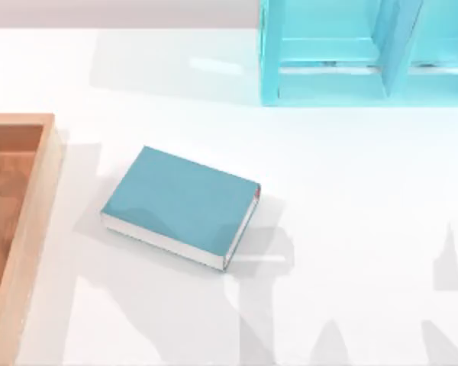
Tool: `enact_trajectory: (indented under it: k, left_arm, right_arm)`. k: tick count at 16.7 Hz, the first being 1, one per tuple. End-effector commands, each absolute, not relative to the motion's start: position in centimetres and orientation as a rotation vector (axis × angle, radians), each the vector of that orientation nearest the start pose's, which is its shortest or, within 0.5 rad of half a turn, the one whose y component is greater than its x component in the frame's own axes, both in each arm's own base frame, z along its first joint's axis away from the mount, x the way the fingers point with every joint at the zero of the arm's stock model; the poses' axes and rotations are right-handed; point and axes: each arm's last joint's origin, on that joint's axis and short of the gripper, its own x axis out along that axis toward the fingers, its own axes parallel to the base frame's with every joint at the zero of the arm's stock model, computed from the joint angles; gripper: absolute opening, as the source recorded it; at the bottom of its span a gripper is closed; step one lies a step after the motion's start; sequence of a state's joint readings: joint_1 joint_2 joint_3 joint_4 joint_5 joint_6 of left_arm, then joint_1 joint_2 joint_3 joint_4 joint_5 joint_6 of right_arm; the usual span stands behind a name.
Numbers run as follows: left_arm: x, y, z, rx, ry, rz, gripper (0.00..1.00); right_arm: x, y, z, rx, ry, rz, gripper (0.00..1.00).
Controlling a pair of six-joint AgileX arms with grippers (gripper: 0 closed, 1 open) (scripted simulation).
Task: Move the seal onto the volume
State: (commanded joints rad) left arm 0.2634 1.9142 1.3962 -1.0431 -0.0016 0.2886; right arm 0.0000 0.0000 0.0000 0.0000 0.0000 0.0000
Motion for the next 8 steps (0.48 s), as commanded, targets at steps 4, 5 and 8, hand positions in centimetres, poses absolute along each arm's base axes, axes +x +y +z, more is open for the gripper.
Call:
enact_trajectory:
  k: [4,5,8]
  left_arm:
    - [34.1,9.6,16.0,0.018,1.571,-0.014,1.00]
    - [34.1,9.6,16.0,0.018,1.571,-0.014,1.00]
    - [34.1,9.6,16.0,0.018,1.571,-0.014,0.92]
  right_arm:
    - [10.6,-0.1,16.0,0.000,0.000,0.000,1.00]
    - [10.6,-0.1,16.0,0.000,0.000,0.000,1.00]
    - [10.6,-0.1,16.0,0.000,0.000,0.000,1.00]
